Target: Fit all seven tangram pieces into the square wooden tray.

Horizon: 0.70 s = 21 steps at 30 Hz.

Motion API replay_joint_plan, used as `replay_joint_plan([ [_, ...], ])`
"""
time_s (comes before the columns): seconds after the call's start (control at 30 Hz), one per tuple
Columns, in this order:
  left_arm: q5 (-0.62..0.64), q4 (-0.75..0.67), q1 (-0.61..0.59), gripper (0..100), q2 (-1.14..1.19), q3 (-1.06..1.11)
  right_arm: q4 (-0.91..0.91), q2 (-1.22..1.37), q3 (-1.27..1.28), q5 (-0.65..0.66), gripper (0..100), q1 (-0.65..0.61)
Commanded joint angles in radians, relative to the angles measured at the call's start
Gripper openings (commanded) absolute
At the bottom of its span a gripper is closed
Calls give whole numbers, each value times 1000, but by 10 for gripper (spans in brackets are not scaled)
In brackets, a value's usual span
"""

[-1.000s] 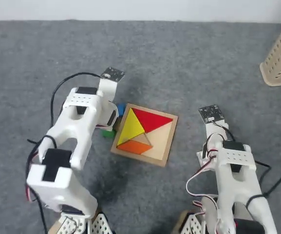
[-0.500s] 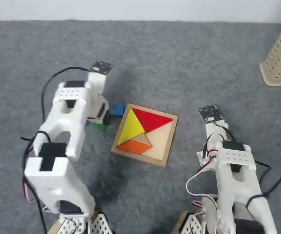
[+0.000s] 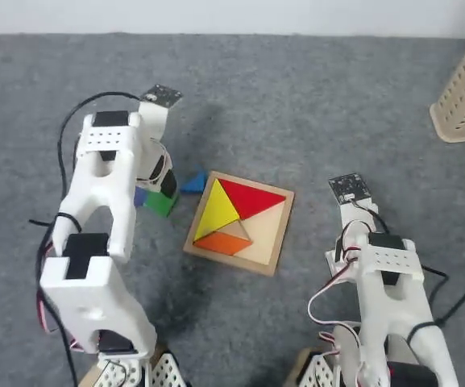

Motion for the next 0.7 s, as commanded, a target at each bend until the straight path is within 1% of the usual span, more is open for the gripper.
replay_joint_plan([
  [0.0, -14, 9, 14, 223, -12, -42, -15, -35, -5, 11, 7, 16],
  [0.13, -12, -5, 17, 223, 0, -38, -15, -35, -5, 11, 7, 16],
  [0.27, -14, -84, 17, 223, 46, 30, -15, -35, -5, 11, 7, 16],
  [0.37, -15, -117, 17, 222, 103, 47, -15, -35, -5, 11, 7, 16],
  [0.53, -17, -114, 46, 220, 169, 51, -15, -35, -5, 11, 7, 16],
  [0.67, -17, -112, 60, 183, 166, 59, -15, -35, -5, 11, 7, 16],
])
